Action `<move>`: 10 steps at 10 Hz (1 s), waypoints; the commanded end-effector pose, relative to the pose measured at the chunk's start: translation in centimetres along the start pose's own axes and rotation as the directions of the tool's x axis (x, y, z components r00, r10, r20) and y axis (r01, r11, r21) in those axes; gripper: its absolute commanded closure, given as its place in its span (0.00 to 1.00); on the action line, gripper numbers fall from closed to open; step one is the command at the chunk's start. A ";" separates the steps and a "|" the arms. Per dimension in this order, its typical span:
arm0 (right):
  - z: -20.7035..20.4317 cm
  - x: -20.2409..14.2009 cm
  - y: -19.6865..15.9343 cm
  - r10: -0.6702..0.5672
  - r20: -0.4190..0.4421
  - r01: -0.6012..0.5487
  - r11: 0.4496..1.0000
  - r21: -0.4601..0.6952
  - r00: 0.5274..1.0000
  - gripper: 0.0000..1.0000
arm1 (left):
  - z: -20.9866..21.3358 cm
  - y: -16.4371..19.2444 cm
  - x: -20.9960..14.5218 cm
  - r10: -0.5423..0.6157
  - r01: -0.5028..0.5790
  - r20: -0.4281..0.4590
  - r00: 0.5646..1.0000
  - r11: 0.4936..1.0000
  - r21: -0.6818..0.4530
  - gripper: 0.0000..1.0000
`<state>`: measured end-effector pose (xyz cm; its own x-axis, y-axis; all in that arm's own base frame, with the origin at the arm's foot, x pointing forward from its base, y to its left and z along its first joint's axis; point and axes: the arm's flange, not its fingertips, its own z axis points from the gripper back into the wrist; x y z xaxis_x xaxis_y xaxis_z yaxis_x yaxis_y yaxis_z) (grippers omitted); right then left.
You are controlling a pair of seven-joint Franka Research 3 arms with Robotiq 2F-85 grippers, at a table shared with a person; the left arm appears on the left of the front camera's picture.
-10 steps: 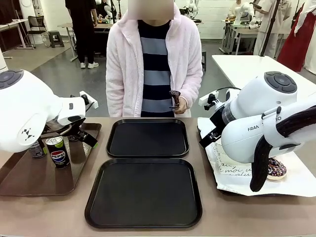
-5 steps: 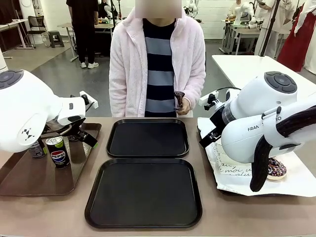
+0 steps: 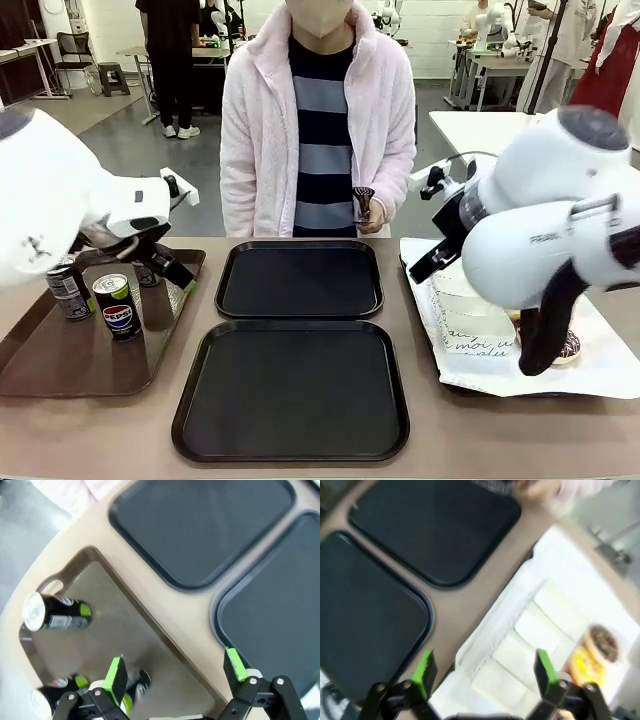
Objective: Set up donuts and drinks on trays.
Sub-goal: Pick up one Pepsi coke and place it on the Flat Tray.
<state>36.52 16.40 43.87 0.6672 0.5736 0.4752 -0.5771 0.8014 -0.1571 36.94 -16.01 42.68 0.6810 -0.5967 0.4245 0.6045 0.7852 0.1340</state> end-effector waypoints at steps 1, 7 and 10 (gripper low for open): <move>5.2 -5.6 3.5 0.034 -0.154 -0.035 0.999 -0.004 0.987 0.00 | 4.5 -1.7 -4.7 -0.076 0.060 -0.154 0.985 0.992 -0.110 0.00; 8.2 -2.3 5.0 0.180 -0.170 -0.182 0.983 0.001 0.969 0.00 | 5.1 -2.2 -2.7 -0.079 0.061 -0.178 0.981 0.993 -0.103 0.00; 7.5 -7.3 -2.5 -0.347 0.011 0.275 0.763 0.585 0.938 0.00 | 9.8 3.1 -3.7 0.167 -0.147 0.011 0.986 0.897 -0.416 0.00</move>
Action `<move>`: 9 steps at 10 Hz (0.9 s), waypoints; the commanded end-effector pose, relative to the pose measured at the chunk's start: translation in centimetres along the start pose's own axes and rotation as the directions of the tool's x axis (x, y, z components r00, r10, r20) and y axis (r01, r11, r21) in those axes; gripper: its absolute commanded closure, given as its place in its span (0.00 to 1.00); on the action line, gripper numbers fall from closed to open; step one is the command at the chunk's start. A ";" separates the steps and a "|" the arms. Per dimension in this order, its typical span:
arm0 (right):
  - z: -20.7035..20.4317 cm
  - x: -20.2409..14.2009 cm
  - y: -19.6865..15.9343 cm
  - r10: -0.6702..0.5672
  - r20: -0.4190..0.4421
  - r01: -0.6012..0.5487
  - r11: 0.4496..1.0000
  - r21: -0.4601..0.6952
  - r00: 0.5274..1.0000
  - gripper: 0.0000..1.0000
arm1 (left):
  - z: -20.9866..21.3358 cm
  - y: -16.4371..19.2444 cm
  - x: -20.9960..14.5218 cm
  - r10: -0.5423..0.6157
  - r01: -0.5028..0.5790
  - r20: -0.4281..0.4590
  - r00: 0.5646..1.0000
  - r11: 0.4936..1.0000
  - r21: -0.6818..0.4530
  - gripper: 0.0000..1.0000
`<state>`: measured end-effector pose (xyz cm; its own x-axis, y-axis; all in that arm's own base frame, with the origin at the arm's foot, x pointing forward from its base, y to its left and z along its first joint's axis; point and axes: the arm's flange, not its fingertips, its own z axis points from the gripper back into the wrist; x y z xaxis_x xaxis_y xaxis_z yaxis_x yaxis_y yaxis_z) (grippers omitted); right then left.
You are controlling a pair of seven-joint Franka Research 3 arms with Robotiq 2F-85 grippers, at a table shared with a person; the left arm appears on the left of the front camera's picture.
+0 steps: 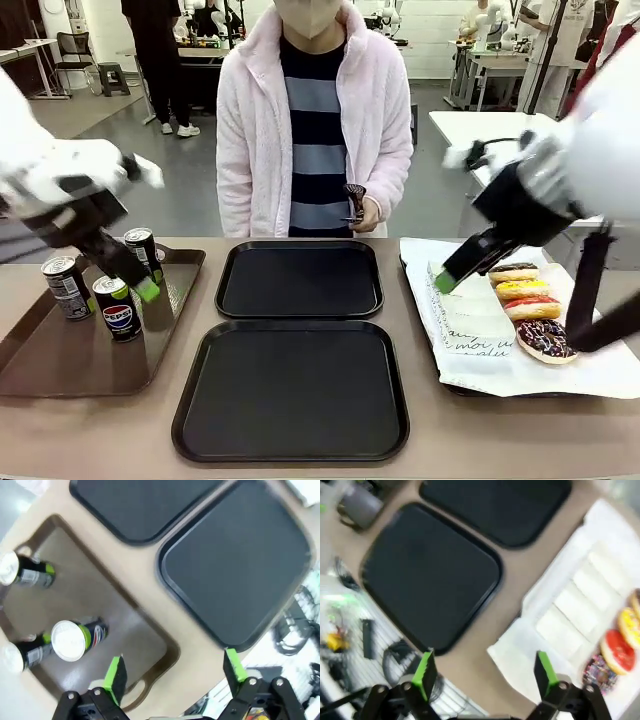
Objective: Set up donuts and drinks on trays.
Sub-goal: Pick up one Pepsi coke and place it on the Flat Tray.
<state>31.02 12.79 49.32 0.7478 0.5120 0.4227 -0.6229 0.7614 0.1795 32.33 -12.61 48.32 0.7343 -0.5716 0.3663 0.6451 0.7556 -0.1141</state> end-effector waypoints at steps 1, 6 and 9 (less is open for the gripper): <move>1.2 -6.5 -4.9 -0.318 0.216 0.188 0.865 0.466 0.923 0.00 | 4.7 3.3 -2.6 0.175 -0.107 0.187 0.967 0.938 -0.329 0.00; 3.2 -20.7 -16.5 -0.680 0.261 0.367 0.631 0.683 0.685 0.00 | 6.5 13.9 -11.2 0.511 -0.193 0.237 0.826 0.652 -0.733 0.00; 1.3 -25.0 -20.6 -0.763 0.157 0.449 0.519 0.727 0.627 0.00 | 3.9 17.7 -15.3 0.619 -0.271 0.171 0.766 0.553 -0.788 0.00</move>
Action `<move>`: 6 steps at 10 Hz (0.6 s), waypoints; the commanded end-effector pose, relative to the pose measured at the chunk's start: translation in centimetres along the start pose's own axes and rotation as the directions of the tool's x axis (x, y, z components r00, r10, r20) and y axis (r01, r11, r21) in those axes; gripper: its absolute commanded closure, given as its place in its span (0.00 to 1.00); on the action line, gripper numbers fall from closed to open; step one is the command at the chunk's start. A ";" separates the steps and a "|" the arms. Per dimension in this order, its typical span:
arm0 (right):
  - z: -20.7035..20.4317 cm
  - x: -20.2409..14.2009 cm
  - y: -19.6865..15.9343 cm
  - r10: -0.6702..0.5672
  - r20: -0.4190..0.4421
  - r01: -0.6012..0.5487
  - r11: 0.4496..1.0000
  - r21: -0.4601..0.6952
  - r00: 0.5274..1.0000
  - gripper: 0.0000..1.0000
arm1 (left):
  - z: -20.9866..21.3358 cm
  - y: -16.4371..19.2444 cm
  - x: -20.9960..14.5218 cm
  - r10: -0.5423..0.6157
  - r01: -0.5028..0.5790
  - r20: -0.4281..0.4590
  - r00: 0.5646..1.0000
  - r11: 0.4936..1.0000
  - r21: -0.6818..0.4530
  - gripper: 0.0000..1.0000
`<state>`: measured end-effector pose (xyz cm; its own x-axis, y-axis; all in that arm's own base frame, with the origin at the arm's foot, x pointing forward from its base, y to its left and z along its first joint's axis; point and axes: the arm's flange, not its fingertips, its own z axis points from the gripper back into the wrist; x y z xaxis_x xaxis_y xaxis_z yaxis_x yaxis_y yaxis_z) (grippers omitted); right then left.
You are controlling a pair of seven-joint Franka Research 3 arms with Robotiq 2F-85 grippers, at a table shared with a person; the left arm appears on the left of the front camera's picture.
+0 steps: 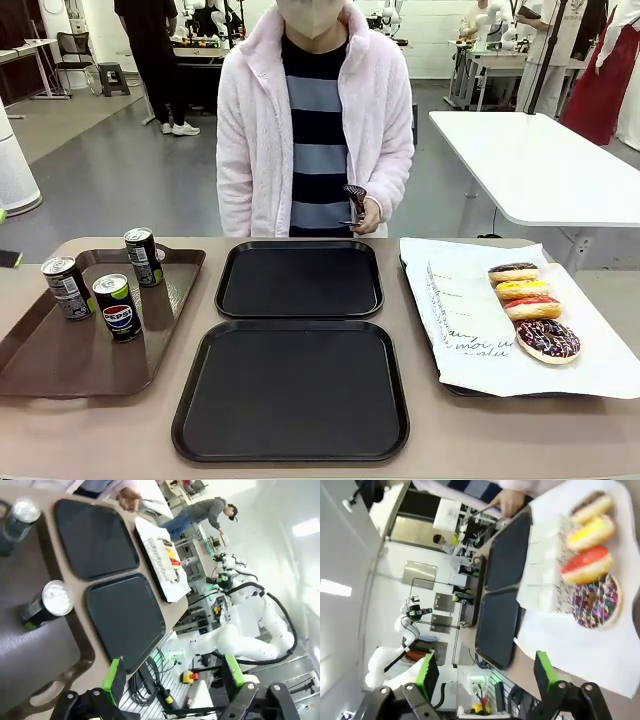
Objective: Set up donuts and drinks on trays.
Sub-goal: Pick up one Pepsi coke and place it on the Flat Tray.
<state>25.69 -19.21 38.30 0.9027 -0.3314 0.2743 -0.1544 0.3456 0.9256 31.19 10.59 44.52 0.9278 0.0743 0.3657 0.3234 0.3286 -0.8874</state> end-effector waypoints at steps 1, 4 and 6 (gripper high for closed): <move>-1.4 -2.3 -0.9 -0.018 0.001 0.018 1.000 -0.002 1.000 0.00 | 1.2 0.6 0.2 0.013 -0.013 0.036 0.999 1.000 -0.004 0.00; 2.9 -2.3 0.9 -0.058 -0.022 0.057 0.995 -0.077 0.998 0.00 | 3.5 -0.4 -0.8 0.009 -0.014 0.064 0.998 0.997 0.073 0.00; 4.7 -2.5 2.3 -0.080 -0.035 0.074 0.987 -0.142 0.996 0.00 | 4.2 -0.7 -0.8 0.023 -0.032 0.068 0.997 0.990 0.136 0.00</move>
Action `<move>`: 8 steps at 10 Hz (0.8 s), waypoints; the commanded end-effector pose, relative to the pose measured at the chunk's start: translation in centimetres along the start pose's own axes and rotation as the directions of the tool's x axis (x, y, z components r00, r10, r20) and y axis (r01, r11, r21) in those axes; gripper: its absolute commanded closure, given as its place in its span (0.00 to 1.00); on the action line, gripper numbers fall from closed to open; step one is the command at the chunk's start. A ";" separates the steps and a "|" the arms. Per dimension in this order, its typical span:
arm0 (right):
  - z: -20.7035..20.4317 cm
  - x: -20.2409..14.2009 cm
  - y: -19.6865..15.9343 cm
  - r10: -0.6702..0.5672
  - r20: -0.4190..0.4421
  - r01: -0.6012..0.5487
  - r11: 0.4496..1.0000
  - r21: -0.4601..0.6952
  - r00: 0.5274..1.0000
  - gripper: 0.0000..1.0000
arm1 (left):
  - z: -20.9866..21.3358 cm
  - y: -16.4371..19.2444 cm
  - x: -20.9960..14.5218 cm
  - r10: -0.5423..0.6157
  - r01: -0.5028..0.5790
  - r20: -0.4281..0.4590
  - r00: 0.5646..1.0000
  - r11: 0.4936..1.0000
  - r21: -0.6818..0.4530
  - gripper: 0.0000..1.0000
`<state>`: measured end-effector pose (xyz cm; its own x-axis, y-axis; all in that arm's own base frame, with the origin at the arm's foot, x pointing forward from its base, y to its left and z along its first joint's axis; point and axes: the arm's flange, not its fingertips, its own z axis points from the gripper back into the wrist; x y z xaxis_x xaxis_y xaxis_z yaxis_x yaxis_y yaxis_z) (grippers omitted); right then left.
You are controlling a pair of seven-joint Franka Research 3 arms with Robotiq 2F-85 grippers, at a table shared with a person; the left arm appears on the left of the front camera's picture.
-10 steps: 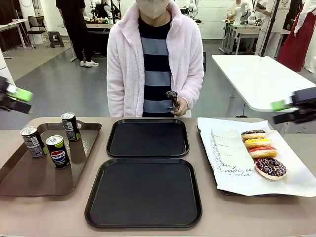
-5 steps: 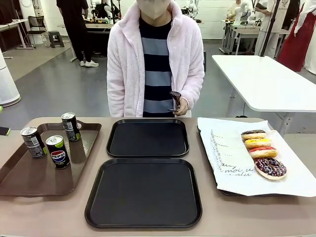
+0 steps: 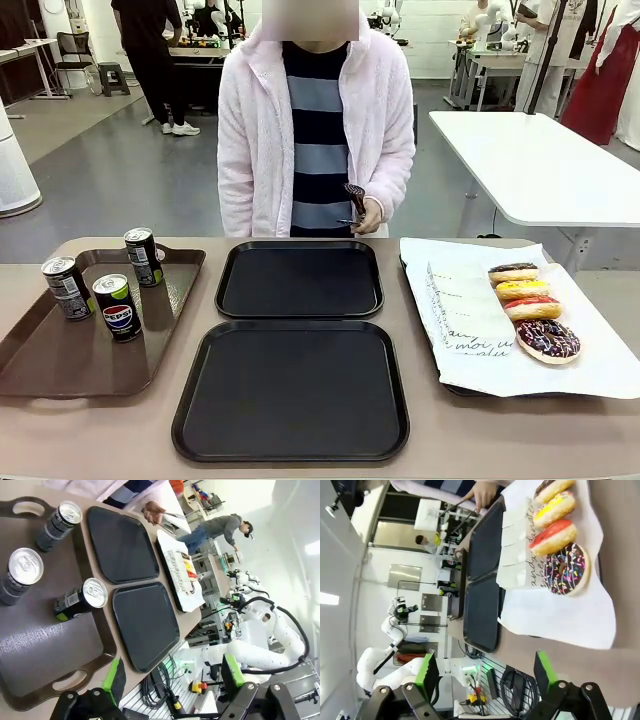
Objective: Set up donuts and drinks on trays.
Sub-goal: Pick up one Pepsi coke and place it on the Flat Tray.
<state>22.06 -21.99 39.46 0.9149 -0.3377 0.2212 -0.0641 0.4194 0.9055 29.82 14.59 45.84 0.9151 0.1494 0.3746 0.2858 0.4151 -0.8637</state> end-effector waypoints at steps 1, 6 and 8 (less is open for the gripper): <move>0.7 -0.7 1.9 -0.024 -0.034 0.022 0.998 -0.058 0.999 0.00 | 0.1 -0.5 -0.4 0.025 -0.025 -0.004 1.000 0.996 0.089 0.00; 0.8 -0.2 0.8 -0.003 -0.006 0.003 1.000 -0.031 1.000 0.00 | 0.3 -0.2 0.0 0.000 0.000 0.003 1.000 1.000 0.030 0.00; 0.8 -0.2 0.8 -0.003 -0.006 0.003 1.000 -0.031 1.000 0.00 | 0.3 -0.2 0.0 0.000 0.000 0.003 1.000 1.000 0.030 0.00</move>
<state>21.39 -22.26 40.58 0.9221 -0.3311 0.2004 -0.0288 0.4577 0.8887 29.70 14.52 46.18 0.9201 0.1503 0.3618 0.2597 0.4574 -0.8505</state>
